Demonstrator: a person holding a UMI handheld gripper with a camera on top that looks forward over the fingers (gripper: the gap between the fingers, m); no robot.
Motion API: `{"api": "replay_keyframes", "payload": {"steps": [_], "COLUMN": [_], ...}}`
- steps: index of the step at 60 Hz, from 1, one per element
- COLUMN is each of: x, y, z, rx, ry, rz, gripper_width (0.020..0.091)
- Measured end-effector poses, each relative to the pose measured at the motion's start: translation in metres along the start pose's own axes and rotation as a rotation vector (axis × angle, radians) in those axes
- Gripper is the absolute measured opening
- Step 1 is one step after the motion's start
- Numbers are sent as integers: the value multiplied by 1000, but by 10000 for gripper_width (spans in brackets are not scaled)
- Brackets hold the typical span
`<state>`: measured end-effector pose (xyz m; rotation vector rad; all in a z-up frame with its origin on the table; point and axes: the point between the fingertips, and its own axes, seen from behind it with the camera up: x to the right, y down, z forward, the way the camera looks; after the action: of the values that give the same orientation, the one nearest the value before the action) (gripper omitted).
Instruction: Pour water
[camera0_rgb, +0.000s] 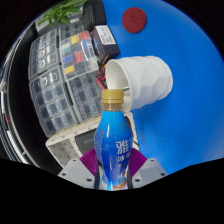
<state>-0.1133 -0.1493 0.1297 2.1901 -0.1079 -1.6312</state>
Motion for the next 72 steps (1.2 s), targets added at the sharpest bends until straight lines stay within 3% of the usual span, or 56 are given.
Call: {"api": "replay_keyframes", "payload": {"steps": [16, 26, 33, 43, 50, 58, 72], "x": [-38, -88, -124, -148, -135, -98, -51], "y": [-8, -51, -84, -135, -176, -229, -277], "z": [-24, -50, -72, -85, -81, -71, -61], "rx": [9, 157, 243, 356, 360, 331, 294], "ry": [-7, 21, 115, 118, 127, 236, 276], "rz": [-378, -913, -1270, -1648, -1747, -1818, -1832], "gripper_width": [373, 375, 375, 378, 374, 374, 396]}}
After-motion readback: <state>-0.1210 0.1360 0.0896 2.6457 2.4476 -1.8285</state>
